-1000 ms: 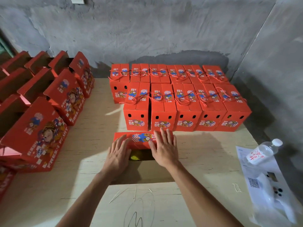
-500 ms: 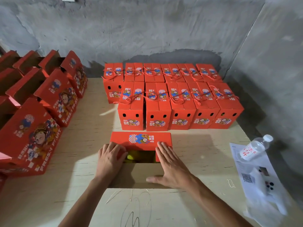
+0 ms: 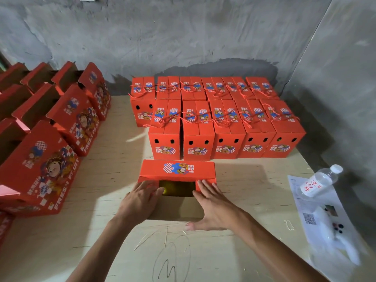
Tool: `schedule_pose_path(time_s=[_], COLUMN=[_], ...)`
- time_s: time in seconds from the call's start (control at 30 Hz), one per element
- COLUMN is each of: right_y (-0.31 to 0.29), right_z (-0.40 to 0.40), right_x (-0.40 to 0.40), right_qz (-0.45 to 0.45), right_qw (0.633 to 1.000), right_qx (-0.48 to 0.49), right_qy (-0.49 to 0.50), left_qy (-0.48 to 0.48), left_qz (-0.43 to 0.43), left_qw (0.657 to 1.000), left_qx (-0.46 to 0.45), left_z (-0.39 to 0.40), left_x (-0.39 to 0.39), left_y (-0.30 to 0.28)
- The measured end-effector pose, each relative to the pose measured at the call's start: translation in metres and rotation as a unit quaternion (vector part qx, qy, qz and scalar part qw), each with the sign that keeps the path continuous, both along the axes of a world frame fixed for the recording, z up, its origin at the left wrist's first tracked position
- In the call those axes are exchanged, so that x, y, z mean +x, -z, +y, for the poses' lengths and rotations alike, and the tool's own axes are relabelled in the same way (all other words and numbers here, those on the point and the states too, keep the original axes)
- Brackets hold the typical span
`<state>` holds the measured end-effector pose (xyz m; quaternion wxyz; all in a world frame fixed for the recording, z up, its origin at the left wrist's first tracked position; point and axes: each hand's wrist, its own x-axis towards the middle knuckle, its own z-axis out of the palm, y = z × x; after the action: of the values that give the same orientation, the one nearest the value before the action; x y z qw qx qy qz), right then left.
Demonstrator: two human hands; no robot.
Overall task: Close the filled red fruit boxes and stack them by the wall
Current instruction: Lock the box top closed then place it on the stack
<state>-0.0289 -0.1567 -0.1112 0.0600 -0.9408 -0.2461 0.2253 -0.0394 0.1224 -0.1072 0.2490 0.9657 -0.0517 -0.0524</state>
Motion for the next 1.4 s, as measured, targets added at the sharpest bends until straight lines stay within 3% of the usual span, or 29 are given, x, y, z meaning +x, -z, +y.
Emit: schedule_pose_path(time_s=[0.17,0.27,0.37,0.43,0.53,0.6,0.7,0.83,0.97,1.17,1.4], right_y=[-0.022,-0.046,-0.058,-0.051,-0.021,0.000,0.011,0.019,0.032,0.044,0.046], right_z=[0.002,0.000,-0.002,-0.005,-0.005,-0.003,0.003,0.008,0.014,0.016,0.017], right_x=[0.006,0.023,0.037,0.042,0.034,0.027,0.029,0.037,0.042,0.051,0.054], right_qz=[0.052,0.077,-0.072,-0.175,-0.226,-0.300,-0.332,-0.353,-0.379,-0.412,-0.383], right_qw=[0.997,0.987,0.974,0.954,0.937,0.911,0.896,0.903,0.895,0.878,0.873], right_qx=[0.035,0.090,0.141,0.171,0.233,0.259,0.258,0.184,0.138,0.193,0.232], right_qy=[0.040,0.110,0.162,0.171,0.128,0.116,0.144,0.161,0.189,0.152,0.194], left_qy=[-0.013,-0.082,-0.144,-0.139,-0.130,-0.147,-0.161,-0.107,-0.112,-0.091,-0.140], left_qz=[0.029,-0.059,-0.198,-0.230,-0.259,-0.242,-0.181,-0.189,-0.225,-0.260,-0.266], left_qw=[0.997,0.995,0.969,0.961,0.957,0.959,0.970,0.973,0.966,0.960,0.953], left_qx=[-0.072,-0.013,-0.031,-0.062,-0.021,-0.033,-0.006,0.073,0.067,0.044,0.021], left_z=[-0.003,-0.005,-0.008,-0.017,-0.031,-0.029,-0.018,-0.020,-0.024,-0.025,-0.031], left_x=[-0.004,0.003,0.016,0.021,0.024,0.031,0.040,0.039,0.038,0.045,0.046], left_y=[-0.012,-0.024,-0.030,-0.023,-0.005,-0.002,0.002,0.017,0.037,0.045,0.045])
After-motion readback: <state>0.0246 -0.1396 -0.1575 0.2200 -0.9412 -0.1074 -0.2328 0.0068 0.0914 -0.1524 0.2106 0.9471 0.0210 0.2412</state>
